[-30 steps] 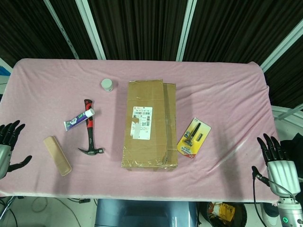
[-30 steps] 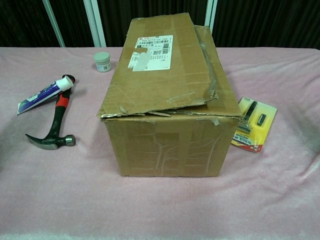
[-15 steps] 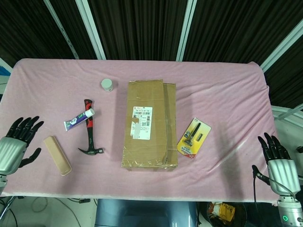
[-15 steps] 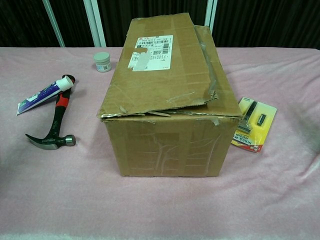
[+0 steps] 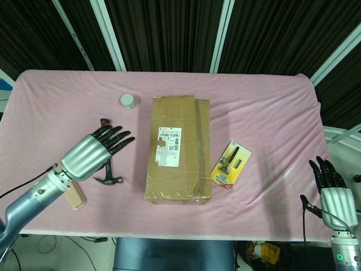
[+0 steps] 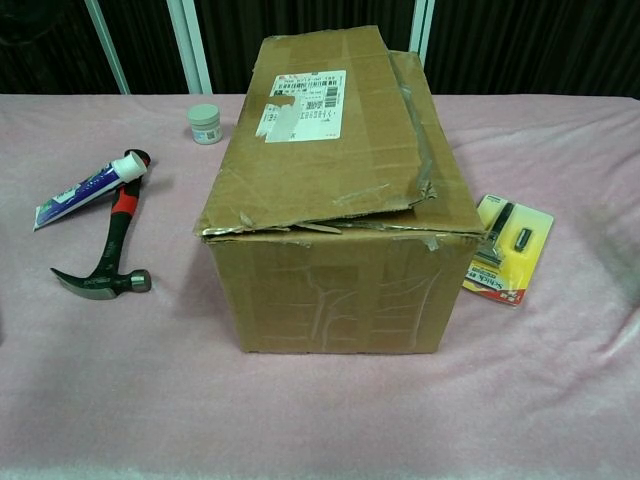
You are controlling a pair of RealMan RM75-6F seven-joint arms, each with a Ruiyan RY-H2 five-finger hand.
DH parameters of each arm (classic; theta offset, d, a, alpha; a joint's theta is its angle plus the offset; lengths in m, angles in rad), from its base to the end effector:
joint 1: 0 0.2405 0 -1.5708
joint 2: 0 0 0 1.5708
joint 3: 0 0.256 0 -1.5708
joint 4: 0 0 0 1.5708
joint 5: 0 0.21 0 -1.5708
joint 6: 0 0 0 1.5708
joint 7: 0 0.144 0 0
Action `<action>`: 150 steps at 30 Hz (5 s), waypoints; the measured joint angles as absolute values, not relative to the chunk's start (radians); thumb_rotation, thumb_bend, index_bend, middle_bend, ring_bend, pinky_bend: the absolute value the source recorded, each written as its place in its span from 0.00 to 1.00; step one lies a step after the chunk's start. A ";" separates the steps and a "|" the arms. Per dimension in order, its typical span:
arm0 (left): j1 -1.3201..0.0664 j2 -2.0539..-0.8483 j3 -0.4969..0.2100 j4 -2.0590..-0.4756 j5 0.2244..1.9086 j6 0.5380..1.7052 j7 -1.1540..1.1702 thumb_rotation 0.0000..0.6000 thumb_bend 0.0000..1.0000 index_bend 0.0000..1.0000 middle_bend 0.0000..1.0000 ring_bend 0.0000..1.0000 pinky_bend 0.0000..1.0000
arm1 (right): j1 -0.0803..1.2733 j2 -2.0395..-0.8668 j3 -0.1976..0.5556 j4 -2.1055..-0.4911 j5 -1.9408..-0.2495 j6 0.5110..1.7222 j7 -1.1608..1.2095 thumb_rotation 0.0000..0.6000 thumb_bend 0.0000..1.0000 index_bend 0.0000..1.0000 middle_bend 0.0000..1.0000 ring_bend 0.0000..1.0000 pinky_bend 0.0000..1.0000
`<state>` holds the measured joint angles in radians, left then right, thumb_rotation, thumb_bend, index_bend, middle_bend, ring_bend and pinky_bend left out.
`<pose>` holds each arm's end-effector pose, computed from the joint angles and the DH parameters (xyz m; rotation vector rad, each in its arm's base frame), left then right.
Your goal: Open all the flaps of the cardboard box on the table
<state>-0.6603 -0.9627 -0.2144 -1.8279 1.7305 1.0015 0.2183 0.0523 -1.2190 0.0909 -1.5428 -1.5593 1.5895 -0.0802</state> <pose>-0.1080 0.3056 0.1361 -2.1288 -0.2379 -1.0315 -0.3050 -0.1784 0.1499 1.3396 -0.7579 0.9600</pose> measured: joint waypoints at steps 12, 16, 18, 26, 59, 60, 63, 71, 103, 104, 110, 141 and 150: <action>-0.956 -1.117 -0.309 -1.860 1.626 0.684 0.385 1.00 0.90 0.21 0.29 0.24 0.31 | 0.057 -1.215 0.090 -1.549 -1.554 1.577 -0.059 1.00 0.30 0.00 0.00 0.00 0.23; -1.032 -1.186 -0.327 -1.840 1.570 0.614 0.434 1.00 0.92 0.24 0.33 0.27 0.33 | 0.058 -1.215 0.086 -1.550 -1.560 1.576 -0.056 1.00 0.30 0.00 0.00 0.00 0.23; -1.061 -1.220 -0.333 -1.824 1.546 0.594 0.457 1.00 0.93 0.24 0.34 0.28 0.34 | 0.058 -1.214 0.085 -1.551 -1.563 1.576 -0.056 1.00 0.30 0.00 0.00 0.00 0.23; -1.149 -1.338 -0.341 -1.756 1.425 0.555 0.563 1.00 0.94 0.27 0.38 0.30 0.34 | 0.059 -1.212 0.084 -1.552 -1.561 1.573 -0.046 1.00 0.30 0.00 0.00 0.00 0.23; -1.284 -1.337 -0.224 -1.784 1.128 0.648 0.763 1.00 0.98 0.42 0.62 0.48 0.44 | 0.061 -1.212 0.083 -1.554 -1.561 1.575 -0.044 1.00 0.30 0.00 0.00 0.00 0.23; -1.286 -1.333 -0.223 -1.787 1.127 0.650 0.762 1.00 0.98 0.42 0.62 0.48 0.44 | 0.061 -1.212 0.083 -1.554 -1.562 1.575 -0.045 1.00 0.30 0.00 0.00 0.00 0.23; -1.289 -1.317 -0.221 -1.798 1.127 0.658 0.762 1.00 0.99 0.42 0.62 0.48 0.44 | 0.061 -1.213 0.084 -1.553 -1.562 1.577 -0.045 1.00 0.30 0.00 0.00 0.00 0.23; -1.288 -1.239 -0.223 -1.846 1.127 0.684 0.747 1.00 0.99 0.43 0.62 0.48 0.45 | 0.062 -1.214 0.084 -1.551 -1.564 1.578 -0.045 1.00 0.30 0.00 0.00 0.00 0.23; -1.062 -0.684 -0.184 -2.093 1.436 0.775 0.464 1.00 0.98 0.43 0.62 0.49 0.47 | 0.068 -1.230 0.105 -1.508 -1.540 1.582 -0.062 1.00 0.31 0.00 0.00 0.00 0.23; -1.053 -0.674 -0.180 -2.095 1.451 0.778 0.454 1.00 0.98 0.43 0.62 0.49 0.47 | 0.068 -1.231 0.104 -1.508 -1.541 1.582 -0.064 1.00 0.31 0.00 0.00 0.00 0.23; -0.986 -0.611 -0.149 -2.098 1.552 0.805 0.380 1.00 0.98 0.43 0.62 0.49 0.47 | 0.068 -1.234 0.100 -1.510 -1.545 1.581 -0.073 1.00 0.31 0.00 0.00 0.00 0.23; -0.231 -0.944 0.072 -1.803 1.615 1.608 0.056 1.00 0.28 0.02 0.04 0.01 0.05 | 0.197 -1.062 0.100 -1.697 -1.801 1.539 -0.145 1.00 0.50 0.07 0.10 0.04 0.23; -0.128 -1.076 0.057 -1.622 1.605 1.754 -0.061 1.00 0.28 0.02 0.03 0.01 0.05 | 0.392 -0.981 0.213 -1.846 -1.787 1.311 -0.245 1.00 0.60 0.14 0.17 0.10 0.25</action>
<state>-0.1275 -1.0755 0.0571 -1.6222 1.6050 1.7543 -0.0608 0.3925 -0.9805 0.2129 -1.8457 -1.7867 1.3111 -0.2453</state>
